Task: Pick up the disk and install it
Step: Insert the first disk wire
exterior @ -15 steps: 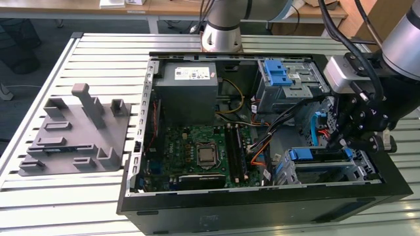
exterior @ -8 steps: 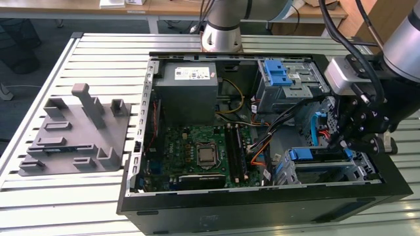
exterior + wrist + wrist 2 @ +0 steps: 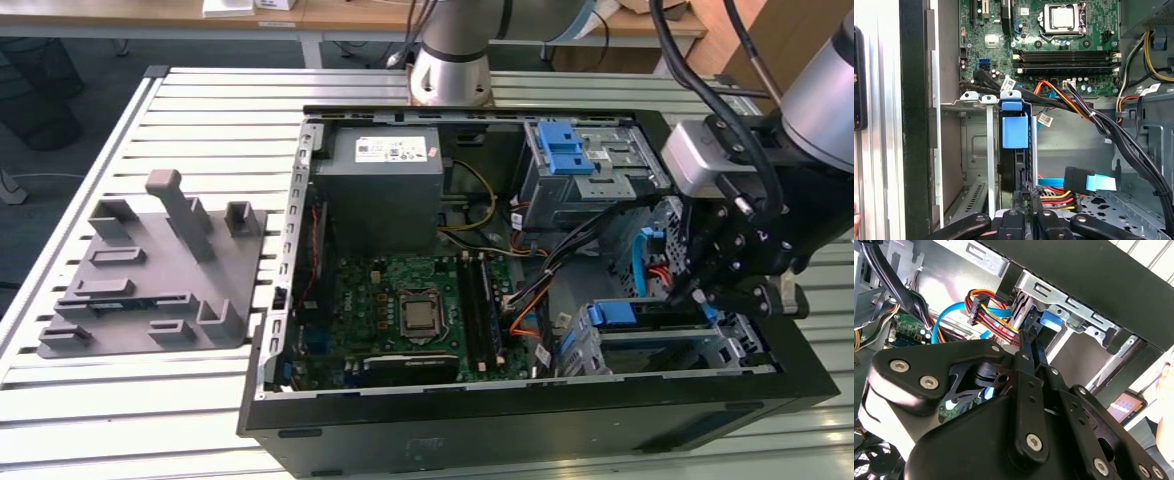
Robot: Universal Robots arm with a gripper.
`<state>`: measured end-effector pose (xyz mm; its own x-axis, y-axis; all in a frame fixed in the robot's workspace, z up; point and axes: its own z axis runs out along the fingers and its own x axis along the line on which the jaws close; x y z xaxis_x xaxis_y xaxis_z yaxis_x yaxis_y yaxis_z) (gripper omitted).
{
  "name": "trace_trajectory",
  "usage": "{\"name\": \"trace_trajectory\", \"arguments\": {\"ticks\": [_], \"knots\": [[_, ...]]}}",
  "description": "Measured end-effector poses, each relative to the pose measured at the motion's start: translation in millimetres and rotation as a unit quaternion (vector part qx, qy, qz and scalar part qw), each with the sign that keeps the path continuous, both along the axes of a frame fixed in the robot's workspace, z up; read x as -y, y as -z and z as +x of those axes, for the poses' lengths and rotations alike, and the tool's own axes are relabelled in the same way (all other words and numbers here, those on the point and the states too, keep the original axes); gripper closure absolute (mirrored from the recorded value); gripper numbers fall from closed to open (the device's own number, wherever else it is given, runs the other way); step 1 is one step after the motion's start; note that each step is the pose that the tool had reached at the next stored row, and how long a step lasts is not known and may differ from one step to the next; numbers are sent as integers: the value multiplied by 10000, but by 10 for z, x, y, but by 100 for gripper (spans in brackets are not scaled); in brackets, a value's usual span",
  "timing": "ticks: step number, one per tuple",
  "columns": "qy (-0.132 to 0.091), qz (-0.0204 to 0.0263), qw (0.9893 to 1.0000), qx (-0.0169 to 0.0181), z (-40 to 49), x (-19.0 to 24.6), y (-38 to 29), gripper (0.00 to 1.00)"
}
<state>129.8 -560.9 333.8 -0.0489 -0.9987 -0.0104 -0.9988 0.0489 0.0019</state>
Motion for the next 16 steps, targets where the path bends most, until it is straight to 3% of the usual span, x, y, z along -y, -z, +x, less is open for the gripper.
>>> {"name": "trace_trajectory", "arguments": {"ticks": [10, 16], "knots": [[2, -2, 10000, -11, 1, 0, 71, 84], [2, 13, 10000, -11, 0, 0, 47, 83]]}}
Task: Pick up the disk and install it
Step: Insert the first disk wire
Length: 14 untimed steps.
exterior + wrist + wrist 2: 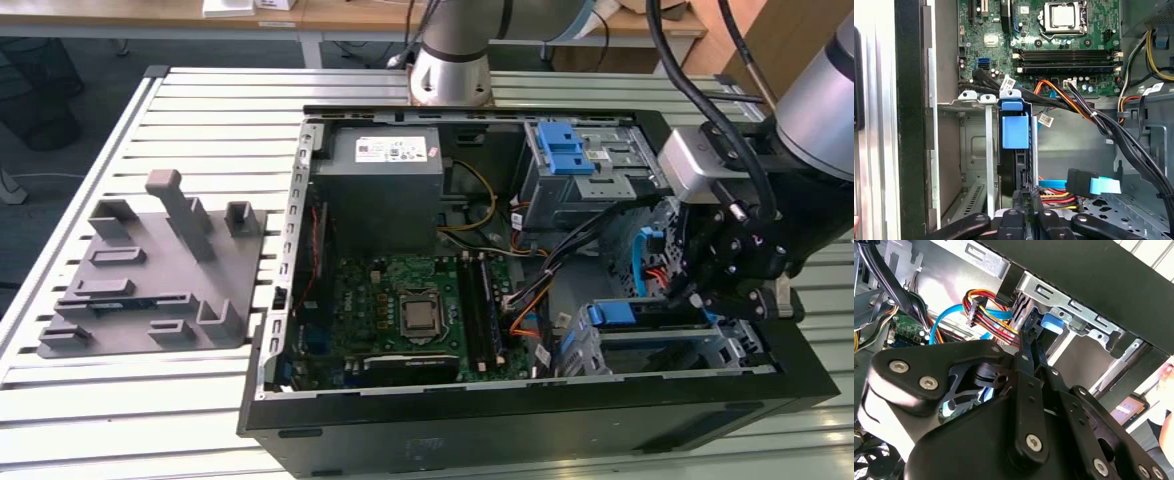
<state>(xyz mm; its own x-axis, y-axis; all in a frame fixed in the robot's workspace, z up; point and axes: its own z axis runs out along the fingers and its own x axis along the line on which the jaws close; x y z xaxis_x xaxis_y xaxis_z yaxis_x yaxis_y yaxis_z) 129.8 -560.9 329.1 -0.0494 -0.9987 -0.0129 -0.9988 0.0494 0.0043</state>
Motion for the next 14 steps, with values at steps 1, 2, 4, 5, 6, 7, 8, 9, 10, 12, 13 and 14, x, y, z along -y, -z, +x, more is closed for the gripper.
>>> {"name": "trace_trajectory", "arguments": {"ticks": [1, 2, 4, 5, 6, 7, 8, 9, 10, 12, 13, 14], "knots": [[0, -5, 10000, 0, 0, 0, -29, 83], [0, -11, 10000, 0, 0, 1, -58, 76], [0, -10, 10000, 0, 0, 1, -99, 76], [0, -11, 10000, 0, 0, 1, -120, 76], [0, -11, 10000, 0, 0, 1, -134, 76], [0, -10, 10000, 0, 0, 1, -135, 76], [-1, -10, 10000, 0, 0, 1, -135, 76], [0, -10, 10000, 0, 0, 1, -136, 78], [0, -10, 10000, 0, 0, 1, -136, 84], [0, -11, 10000, 0, 0, 1, -138, 89], [0, -11, 10000, 0, 0, 1, -138, 89], [0, -11, 10000, 0, 0, 1, -138, 89]]}}
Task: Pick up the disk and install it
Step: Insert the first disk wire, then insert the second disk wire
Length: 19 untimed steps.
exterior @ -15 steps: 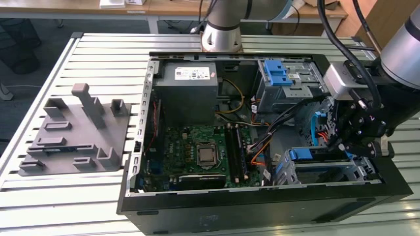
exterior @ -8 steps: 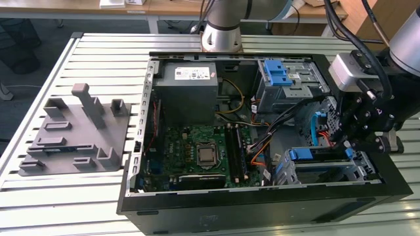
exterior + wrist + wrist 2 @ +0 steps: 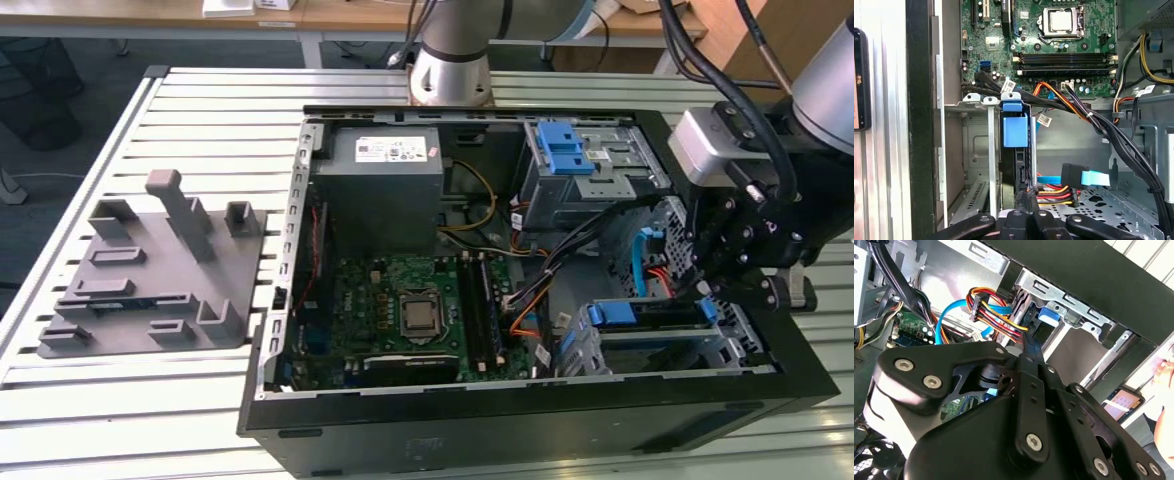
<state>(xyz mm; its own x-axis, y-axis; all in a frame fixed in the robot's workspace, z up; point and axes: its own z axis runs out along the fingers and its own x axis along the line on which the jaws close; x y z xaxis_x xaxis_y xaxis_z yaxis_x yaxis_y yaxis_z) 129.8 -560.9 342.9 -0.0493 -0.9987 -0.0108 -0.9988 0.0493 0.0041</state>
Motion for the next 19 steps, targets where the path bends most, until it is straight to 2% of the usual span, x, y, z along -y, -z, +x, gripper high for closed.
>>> {"name": "trace_trajectory", "arguments": {"ticks": [15, 17, 19], "knots": [[0, 0, 10000, 0, -5, 1, -4, 89], [0, -1, 10000, 0, -39, 1, -5, 89], [0, 0, 10000, 0, -111, 4, -4, 89]]}}
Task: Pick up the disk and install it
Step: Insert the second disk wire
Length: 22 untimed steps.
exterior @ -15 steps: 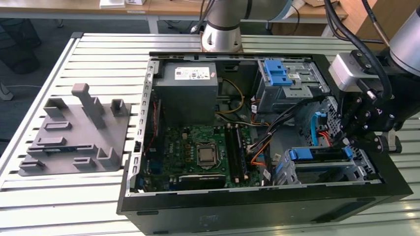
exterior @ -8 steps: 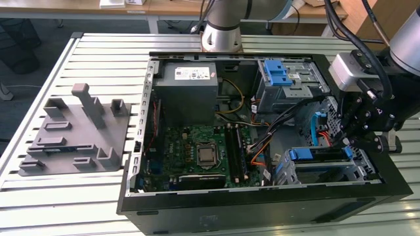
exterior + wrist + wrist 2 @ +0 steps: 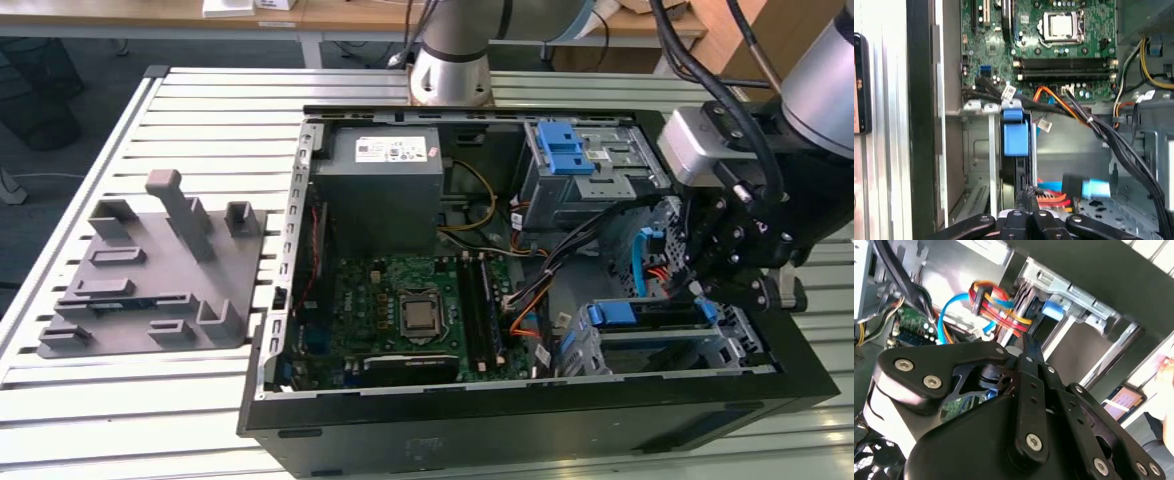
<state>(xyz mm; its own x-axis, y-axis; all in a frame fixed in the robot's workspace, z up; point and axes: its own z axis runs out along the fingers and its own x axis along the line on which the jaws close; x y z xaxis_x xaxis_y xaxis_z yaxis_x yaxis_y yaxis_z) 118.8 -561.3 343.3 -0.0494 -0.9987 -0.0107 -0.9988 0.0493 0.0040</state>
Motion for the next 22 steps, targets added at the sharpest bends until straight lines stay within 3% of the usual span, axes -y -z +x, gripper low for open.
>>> {"name": "trace_trajectory", "arguments": {"ticks": [3, 5, 10, 13, 17, 22], "knots": [[0, 0, 10000, 9, -88, 0, 0, 89], [-1, 1, 10000, 12, -92, 1, -6, 89], [0, 1, 10000, 12, -93, -22, -195, 89], [0, 7, 10000, 12, -126, -25, -224, 89], [0, 26, 10000, 12, -249, -25, -253, 89], [0, 26, 10000, 12, -263, -61, -392, 89]]}}
